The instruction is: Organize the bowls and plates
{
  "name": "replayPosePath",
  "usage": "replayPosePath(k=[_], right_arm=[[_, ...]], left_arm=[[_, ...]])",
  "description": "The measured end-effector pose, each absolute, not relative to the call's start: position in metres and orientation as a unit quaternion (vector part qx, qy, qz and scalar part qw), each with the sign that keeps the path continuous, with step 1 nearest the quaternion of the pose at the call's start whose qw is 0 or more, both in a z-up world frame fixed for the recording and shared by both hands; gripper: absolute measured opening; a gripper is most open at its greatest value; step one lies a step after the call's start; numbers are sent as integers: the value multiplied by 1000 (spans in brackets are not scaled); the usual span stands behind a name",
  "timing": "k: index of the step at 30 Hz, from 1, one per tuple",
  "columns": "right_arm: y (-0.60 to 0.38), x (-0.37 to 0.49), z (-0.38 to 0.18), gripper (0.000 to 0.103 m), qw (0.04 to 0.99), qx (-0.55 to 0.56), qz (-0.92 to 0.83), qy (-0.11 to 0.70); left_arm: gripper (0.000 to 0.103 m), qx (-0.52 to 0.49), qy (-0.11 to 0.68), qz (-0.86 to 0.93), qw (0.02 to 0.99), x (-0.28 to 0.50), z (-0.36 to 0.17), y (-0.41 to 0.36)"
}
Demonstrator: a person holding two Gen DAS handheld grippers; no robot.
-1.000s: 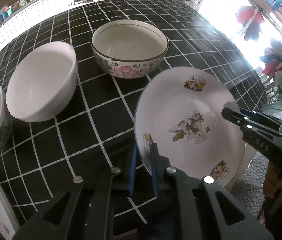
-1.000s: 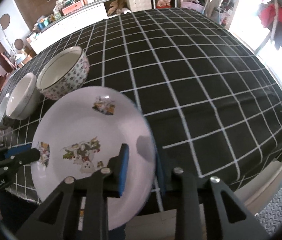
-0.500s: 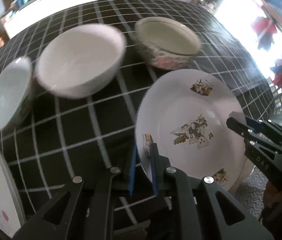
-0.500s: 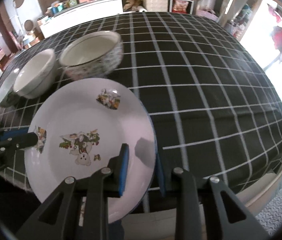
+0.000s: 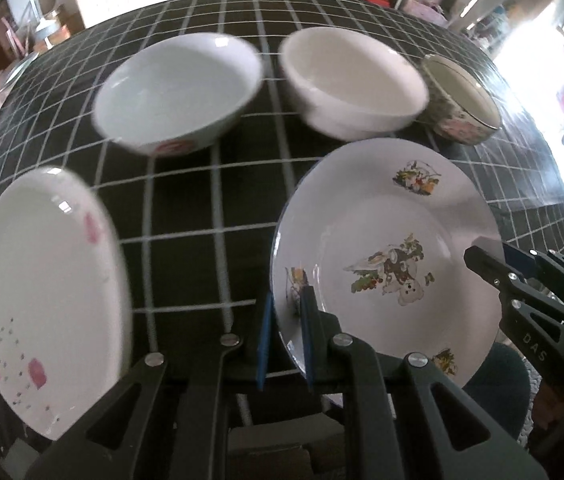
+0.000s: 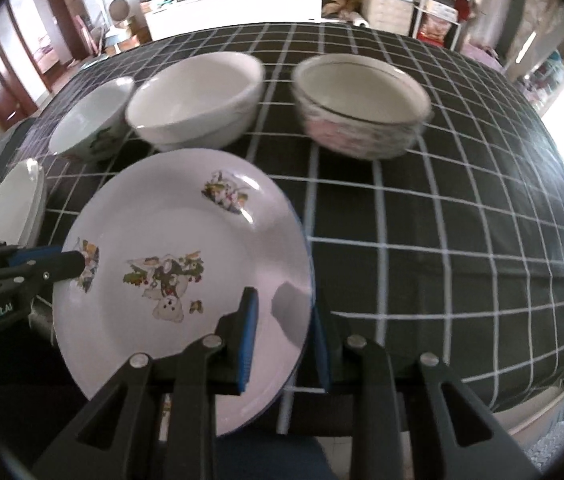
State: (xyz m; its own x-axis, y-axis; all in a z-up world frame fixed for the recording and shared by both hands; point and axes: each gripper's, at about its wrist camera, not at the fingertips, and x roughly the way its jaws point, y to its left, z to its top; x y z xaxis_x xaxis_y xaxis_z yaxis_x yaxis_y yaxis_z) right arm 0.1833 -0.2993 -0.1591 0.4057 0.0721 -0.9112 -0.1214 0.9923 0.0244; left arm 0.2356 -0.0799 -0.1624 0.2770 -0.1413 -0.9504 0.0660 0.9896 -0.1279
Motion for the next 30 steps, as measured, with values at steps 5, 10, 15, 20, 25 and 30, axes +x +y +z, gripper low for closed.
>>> replayPosePath(k=[5, 10, 15, 20, 25, 30], right_arm=[[-279, 188, -160, 30, 833, -28, 71, 548], [-273, 189, -162, 30, 833, -17, 78, 548], [-286, 195, -158, 30, 837, 15, 62, 543], [-283, 193, -158, 30, 838, 11, 48, 543], [-275, 192, -161, 19, 834, 13, 58, 549], [-272, 193, -162, 19, 834, 6, 49, 550]], left_arm=[[11, -40, 598, -53, 798, 229, -163, -62], [11, -54, 592, -58, 802, 224, -163, -43], [11, -58, 587, -67, 805, 227, -164, -40], [10, -61, 583, -71, 807, 228, -164, -35], [10, -70, 581, -75, 808, 229, -165, -32], [10, -61, 579, -79, 809, 230, -166, -32]])
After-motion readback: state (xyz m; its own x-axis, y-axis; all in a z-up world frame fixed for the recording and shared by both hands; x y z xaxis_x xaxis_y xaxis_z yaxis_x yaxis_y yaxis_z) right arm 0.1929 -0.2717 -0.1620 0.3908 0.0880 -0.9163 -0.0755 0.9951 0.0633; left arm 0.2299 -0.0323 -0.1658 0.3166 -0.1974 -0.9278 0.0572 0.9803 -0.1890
